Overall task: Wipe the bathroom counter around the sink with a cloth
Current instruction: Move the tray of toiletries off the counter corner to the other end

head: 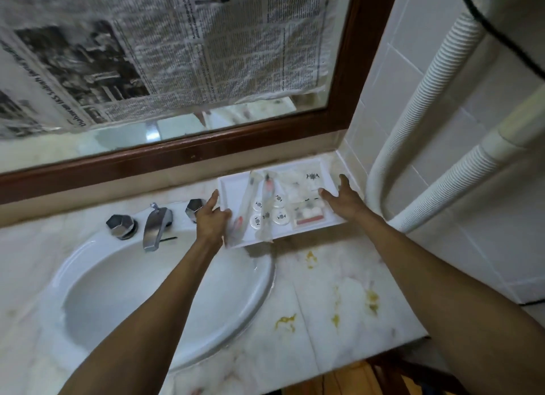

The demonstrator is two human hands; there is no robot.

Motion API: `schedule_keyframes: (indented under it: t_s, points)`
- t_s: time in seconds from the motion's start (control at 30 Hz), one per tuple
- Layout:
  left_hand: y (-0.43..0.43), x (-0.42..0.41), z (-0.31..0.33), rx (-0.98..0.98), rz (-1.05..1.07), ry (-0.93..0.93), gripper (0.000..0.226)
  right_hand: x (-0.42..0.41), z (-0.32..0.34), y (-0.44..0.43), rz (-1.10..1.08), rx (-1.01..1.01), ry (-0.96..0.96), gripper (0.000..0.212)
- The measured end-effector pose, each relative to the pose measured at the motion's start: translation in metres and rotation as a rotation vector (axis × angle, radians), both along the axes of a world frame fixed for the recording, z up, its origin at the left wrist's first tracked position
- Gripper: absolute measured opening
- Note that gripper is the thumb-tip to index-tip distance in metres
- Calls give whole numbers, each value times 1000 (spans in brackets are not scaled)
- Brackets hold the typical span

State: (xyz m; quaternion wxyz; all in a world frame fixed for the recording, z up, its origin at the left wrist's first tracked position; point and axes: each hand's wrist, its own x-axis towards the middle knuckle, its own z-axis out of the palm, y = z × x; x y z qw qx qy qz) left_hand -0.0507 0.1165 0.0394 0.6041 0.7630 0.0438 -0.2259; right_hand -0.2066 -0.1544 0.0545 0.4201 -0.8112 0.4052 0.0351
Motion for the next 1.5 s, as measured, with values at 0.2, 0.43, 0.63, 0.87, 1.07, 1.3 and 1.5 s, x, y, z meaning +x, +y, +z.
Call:
schedule_keyframes:
  t_s: [0.2, 0.43, 0.63, 0.87, 1.07, 1.3, 1.5]
  points:
    - [67, -48, 36, -77, 114, -80, 64, -21, 24, 59, 90, 4, -236, 79]
    - [155, -93, 68, -149, 213, -128, 74, -25, 38, 133, 163, 19, -370, 73]
    - [237, -105, 83, -153, 320, -144, 97, 9, 61, 202, 314, 50, -431, 71]
    - [343, -95, 95, -178, 457, -153, 100, 59, 74, 309, 421, 97, -475, 62]
    - [451, -78, 92, -138, 537, -149, 98, 100, 67, 418, 492, 142, -447, 67]
    - [571, -59, 88, -143, 621, -143, 100, 145, 66, 543, 555, 110, -408, 70]
    - [661, -55, 78, -101, 696, -120, 98, 172, 59, 637, 625, 69, -382, 71]
